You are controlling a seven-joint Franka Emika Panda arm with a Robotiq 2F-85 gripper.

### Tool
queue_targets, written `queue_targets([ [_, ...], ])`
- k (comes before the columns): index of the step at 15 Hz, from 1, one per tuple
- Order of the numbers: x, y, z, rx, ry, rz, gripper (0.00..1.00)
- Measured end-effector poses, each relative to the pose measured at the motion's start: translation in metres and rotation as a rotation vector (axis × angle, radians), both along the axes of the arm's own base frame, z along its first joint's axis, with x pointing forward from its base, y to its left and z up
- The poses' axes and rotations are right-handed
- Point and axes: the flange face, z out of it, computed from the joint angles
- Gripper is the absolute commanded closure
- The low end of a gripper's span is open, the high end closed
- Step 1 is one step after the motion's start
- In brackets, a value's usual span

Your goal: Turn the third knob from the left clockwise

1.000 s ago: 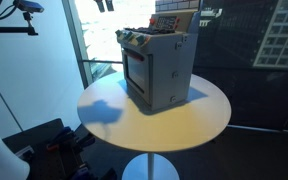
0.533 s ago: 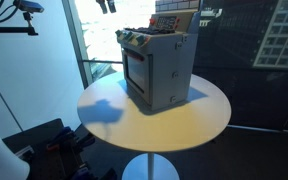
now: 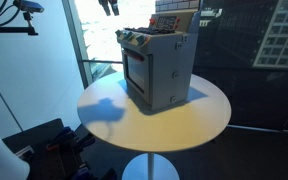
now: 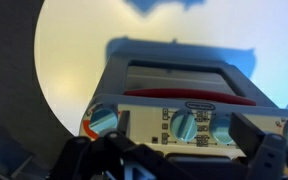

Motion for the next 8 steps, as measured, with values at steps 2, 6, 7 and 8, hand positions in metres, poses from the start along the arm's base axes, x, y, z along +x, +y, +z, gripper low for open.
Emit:
queue_targets([
  [2,0.002,0.002,-0.007,0.002,-0.016,-0.005,0.00],
  [6,0.005,0.005,-0.021,-0.015,-0.055,-0.019,0.00],
  [7,0.006,0.005,-0.025,-0.020,-0.063,-0.021,0.00],
  [8,0.007,0.005,-0.028,-0.027,-0.070,-0.026,0.00],
])
